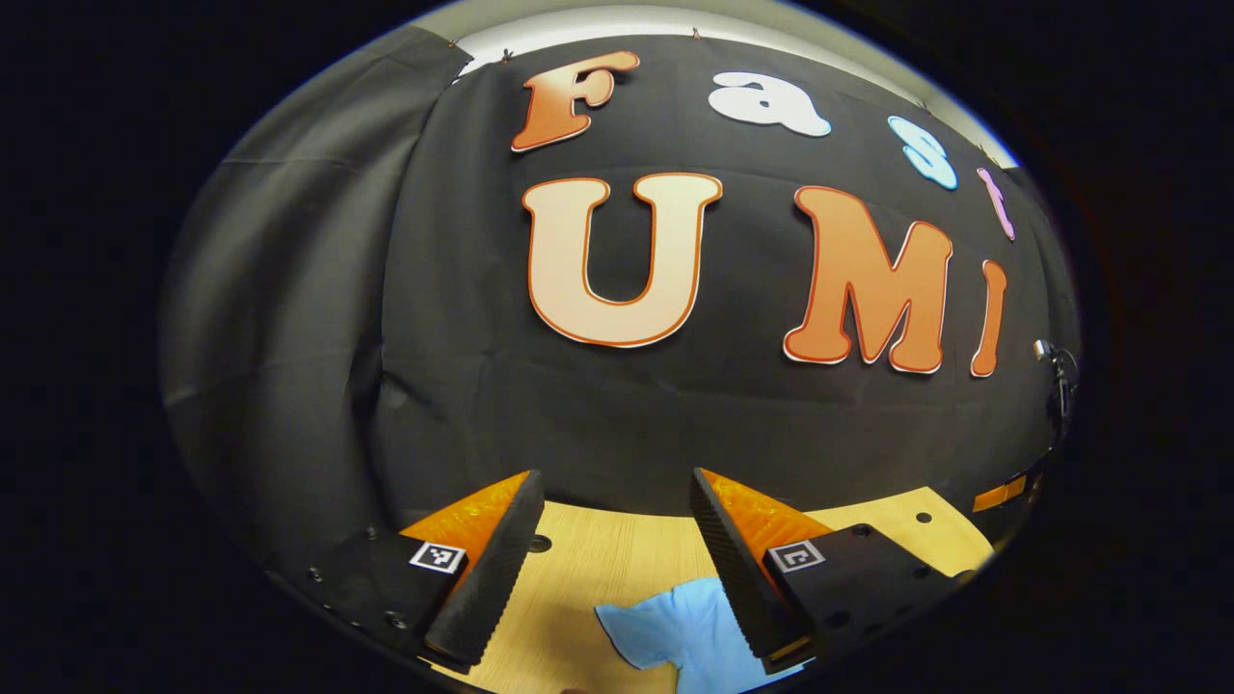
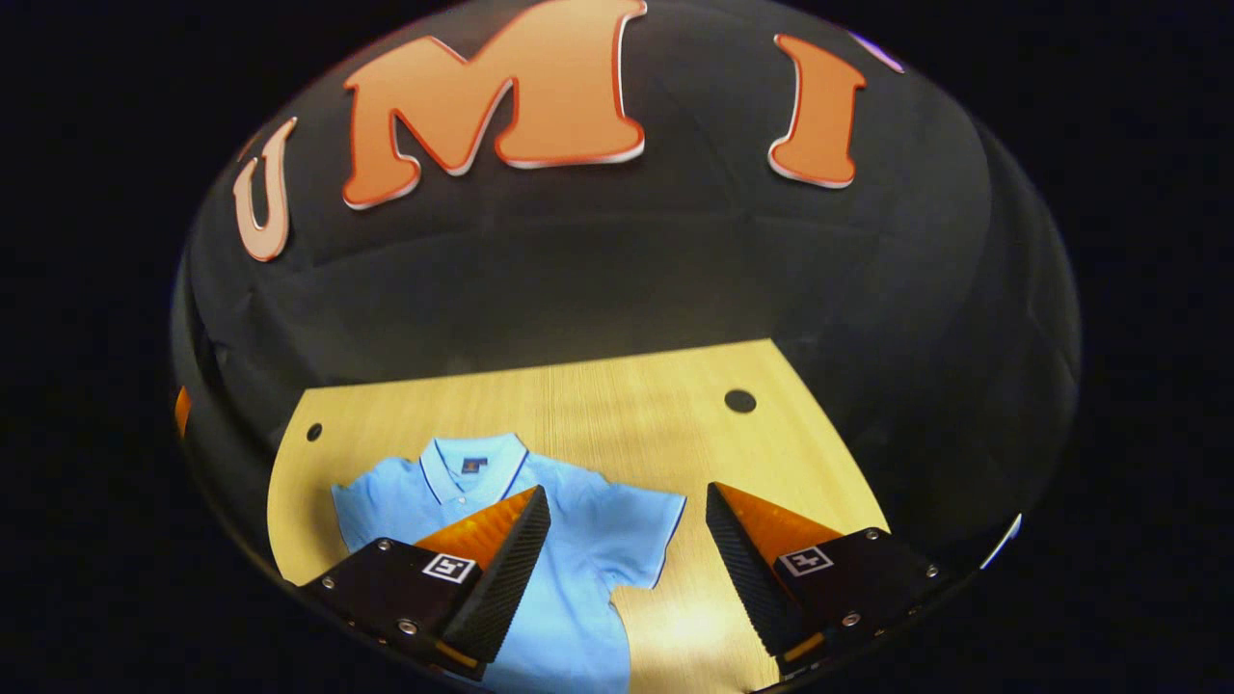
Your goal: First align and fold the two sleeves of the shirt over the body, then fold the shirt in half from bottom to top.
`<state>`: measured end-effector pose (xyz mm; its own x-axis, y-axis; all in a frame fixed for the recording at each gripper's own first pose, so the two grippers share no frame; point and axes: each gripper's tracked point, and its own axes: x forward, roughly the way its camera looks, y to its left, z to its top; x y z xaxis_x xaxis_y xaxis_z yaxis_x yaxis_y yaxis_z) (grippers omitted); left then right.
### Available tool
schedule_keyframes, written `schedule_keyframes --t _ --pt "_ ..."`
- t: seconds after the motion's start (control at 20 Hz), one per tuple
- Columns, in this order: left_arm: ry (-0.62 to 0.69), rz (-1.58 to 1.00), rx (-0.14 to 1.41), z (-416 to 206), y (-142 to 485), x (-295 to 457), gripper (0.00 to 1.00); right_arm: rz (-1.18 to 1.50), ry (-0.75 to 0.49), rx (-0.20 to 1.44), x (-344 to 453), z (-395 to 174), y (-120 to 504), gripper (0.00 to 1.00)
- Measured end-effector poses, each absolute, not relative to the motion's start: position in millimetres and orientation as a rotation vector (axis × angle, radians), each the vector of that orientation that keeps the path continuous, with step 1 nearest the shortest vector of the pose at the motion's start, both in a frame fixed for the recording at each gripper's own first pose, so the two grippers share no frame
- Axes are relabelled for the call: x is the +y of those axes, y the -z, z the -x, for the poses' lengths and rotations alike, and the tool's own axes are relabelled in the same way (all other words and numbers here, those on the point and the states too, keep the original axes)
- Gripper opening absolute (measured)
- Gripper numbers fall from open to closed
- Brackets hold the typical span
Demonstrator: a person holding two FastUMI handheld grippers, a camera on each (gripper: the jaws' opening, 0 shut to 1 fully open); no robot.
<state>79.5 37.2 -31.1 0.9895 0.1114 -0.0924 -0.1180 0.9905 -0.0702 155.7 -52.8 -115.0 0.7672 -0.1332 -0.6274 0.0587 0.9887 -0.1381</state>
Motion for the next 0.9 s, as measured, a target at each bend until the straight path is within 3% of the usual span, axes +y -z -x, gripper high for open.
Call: schedule_keyframes --t 0.25,0.9 --pt "-0.153 0.091 0.129 -87 53 57 0.98 0.182 0.16 0.92 -91 -176 180 0.98" --pt "-0.212 0.125 0.231 -98 96 72 0.99 0.169 0.25 1.206 -137 -200 283 1.0"
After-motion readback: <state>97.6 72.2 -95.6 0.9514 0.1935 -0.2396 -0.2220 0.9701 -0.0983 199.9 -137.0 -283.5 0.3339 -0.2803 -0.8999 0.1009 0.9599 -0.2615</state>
